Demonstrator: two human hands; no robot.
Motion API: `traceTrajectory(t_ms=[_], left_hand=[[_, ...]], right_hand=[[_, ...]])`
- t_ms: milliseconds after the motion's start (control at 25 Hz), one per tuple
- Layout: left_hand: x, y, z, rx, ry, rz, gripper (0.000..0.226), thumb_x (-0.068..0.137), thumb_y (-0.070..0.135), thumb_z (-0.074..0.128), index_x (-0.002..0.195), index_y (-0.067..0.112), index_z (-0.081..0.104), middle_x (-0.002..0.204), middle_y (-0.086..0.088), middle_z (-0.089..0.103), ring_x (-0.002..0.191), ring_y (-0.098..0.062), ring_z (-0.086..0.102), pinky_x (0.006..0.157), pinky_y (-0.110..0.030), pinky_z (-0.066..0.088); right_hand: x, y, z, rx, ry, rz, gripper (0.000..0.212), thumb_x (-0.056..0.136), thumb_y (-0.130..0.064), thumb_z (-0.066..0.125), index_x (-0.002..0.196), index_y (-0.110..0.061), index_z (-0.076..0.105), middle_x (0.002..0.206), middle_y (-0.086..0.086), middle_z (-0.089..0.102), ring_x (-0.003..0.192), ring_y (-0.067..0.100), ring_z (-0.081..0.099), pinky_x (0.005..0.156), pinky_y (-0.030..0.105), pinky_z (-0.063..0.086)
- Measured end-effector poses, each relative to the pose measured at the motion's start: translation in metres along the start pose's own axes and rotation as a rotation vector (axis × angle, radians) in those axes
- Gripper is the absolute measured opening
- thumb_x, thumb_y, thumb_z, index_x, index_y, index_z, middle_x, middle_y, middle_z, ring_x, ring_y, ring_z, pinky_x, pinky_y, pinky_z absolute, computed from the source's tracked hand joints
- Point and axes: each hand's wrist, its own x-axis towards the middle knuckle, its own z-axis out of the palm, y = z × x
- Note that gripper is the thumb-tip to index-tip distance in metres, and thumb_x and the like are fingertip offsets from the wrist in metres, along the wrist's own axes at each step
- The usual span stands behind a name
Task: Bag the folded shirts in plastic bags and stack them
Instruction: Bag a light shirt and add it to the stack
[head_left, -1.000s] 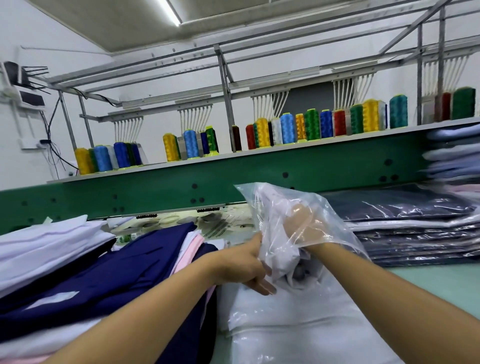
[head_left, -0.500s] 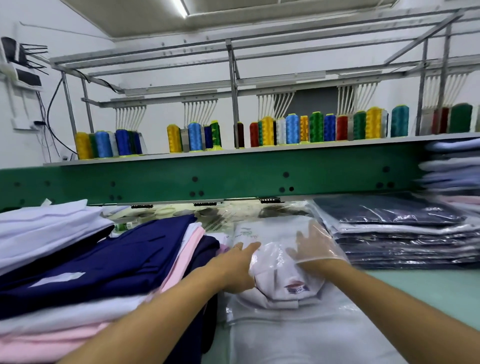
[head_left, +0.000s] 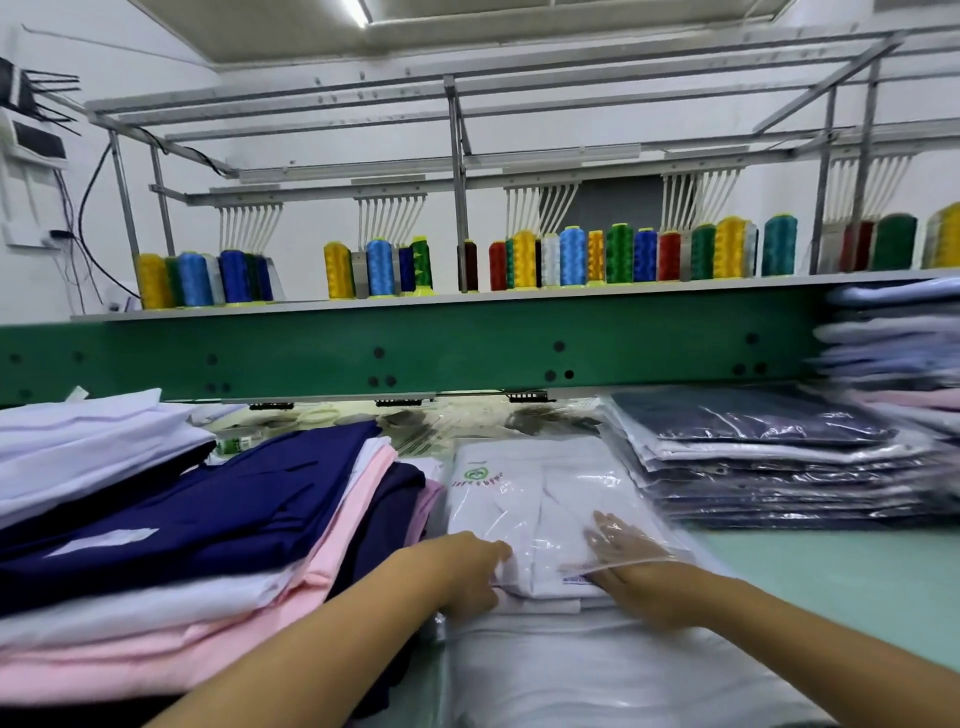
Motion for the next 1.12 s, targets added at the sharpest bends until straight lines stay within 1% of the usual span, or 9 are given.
traceTrajectory(t_ms=[80, 160, 280, 400, 480, 640, 800, 960, 1120], left_hand=[[0.000, 0.003, -0.001, 0.010, -0.012, -0.010, 0.061, 0.091, 0.045, 0.056, 0.147, 0.032, 0.035, 0.133, -0.006, 0.053, 0.114, -0.030, 0.057, 0.091, -0.044, 0.050], [0.000, 0.007, -0.003, 0.022, -0.010, -0.014, 0.061, 0.089, 0.049, 0.061, 0.141, 0.026, 0.039, 0.130, -0.006, 0.053, 0.110, -0.030, 0.058, 0.087, -0.043, 0.051], [-0.001, 0.010, -0.004, 0.051, 0.030, -0.009, 0.045, 0.090, 0.047, 0.064, 0.118, 0.017, 0.045, 0.120, -0.009, 0.054, 0.102, -0.031, 0.058, 0.075, -0.039, 0.046], [-0.001, 0.013, -0.005, 0.112, 0.034, -0.018, 0.038, 0.092, 0.046, 0.063, 0.106, 0.013, 0.051, 0.115, -0.013, 0.057, 0.098, -0.033, 0.059, 0.073, -0.039, 0.045], [-0.002, 0.013, -0.006, 0.145, 0.039, -0.021, 0.041, 0.093, 0.046, 0.063, 0.106, 0.006, 0.058, 0.113, -0.015, 0.060, 0.091, -0.032, 0.058, 0.074, -0.039, 0.048], [-0.003, 0.012, -0.006, 0.171, 0.015, 0.020, 0.028, 0.094, 0.035, 0.061, 0.096, 0.007, 0.058, 0.111, -0.014, 0.060, 0.084, -0.029, 0.052, 0.069, -0.037, 0.044], [-0.007, 0.013, -0.011, 0.188, -0.025, 0.048, 0.006, 0.088, 0.015, 0.058, 0.083, 0.014, 0.055, 0.107, -0.006, 0.049, 0.074, -0.027, 0.052, 0.056, -0.030, 0.040], [-0.011, 0.009, -0.009, 0.242, -0.165, 0.007, 0.024, 0.076, -0.001, 0.064, 0.076, 0.020, 0.051, 0.085, -0.005, 0.058, 0.074, -0.025, 0.051, 0.063, -0.033, 0.043], [-0.012, 0.005, -0.018, 0.151, -0.331, -0.042, 0.022, 0.077, 0.007, 0.066, 0.072, 0.022, 0.050, 0.071, 0.002, 0.059, 0.069, -0.021, 0.054, 0.061, -0.029, 0.043]], right_hand=[[-0.018, 0.001, -0.008, 0.053, -0.039, -0.069, 0.057, 0.109, -0.045, 0.026, 0.157, -0.015, 0.031, 0.169, 0.006, 0.005, 0.156, 0.016, -0.003, 0.118, 0.018, -0.008], [-0.036, 0.003, -0.020, 0.058, -0.078, -0.119, 0.042, 0.106, -0.042, 0.036, 0.137, -0.018, 0.053, 0.158, 0.003, 0.037, 0.150, 0.022, 0.026, 0.122, 0.027, 0.019], [-0.053, 0.005, -0.036, -0.116, 0.094, -0.227, 0.022, 0.097, -0.038, 0.048, 0.108, -0.025, 0.061, 0.115, -0.007, 0.067, 0.108, 0.015, 0.060, 0.091, 0.031, 0.048], [-0.061, 0.007, -0.044, -0.086, 0.480, -0.255, 0.016, 0.089, -0.048, 0.058, 0.098, -0.036, 0.061, 0.069, -0.021, 0.058, 0.065, 0.003, 0.051, 0.057, 0.017, 0.039], [-0.060, 0.016, -0.042, -0.092, 0.592, -0.220, 0.029, 0.082, -0.063, 0.059, 0.096, -0.040, 0.051, 0.073, -0.022, 0.045, 0.067, 0.002, 0.042, 0.053, 0.019, 0.033], [-0.060, 0.043, -0.023, 0.028, 0.254, -0.123, 0.040, 0.074, -0.078, 0.058, 0.101, -0.052, 0.045, 0.094, -0.023, 0.049, 0.087, -0.003, 0.048, 0.072, 0.023, 0.046], [-0.057, 0.046, -0.022, 0.088, 0.186, -0.070, 0.023, 0.076, -0.057, 0.056, 0.097, -0.054, 0.048, 0.086, -0.015, 0.057, 0.080, 0.004, 0.052, 0.072, 0.031, 0.049], [-0.054, 0.042, -0.026, 0.166, 0.103, -0.041, 0.016, 0.083, -0.047, 0.044, 0.092, -0.044, 0.057, 0.080, -0.017, 0.064, 0.069, 0.004, 0.053, 0.063, 0.026, 0.042], [-0.045, 0.041, -0.028, 0.322, -0.039, 0.017, 0.024, 0.086, -0.020, 0.047, 0.077, -0.036, 0.063, 0.072, -0.016, 0.066, 0.063, 0.002, 0.050, 0.063, 0.023, 0.040]])
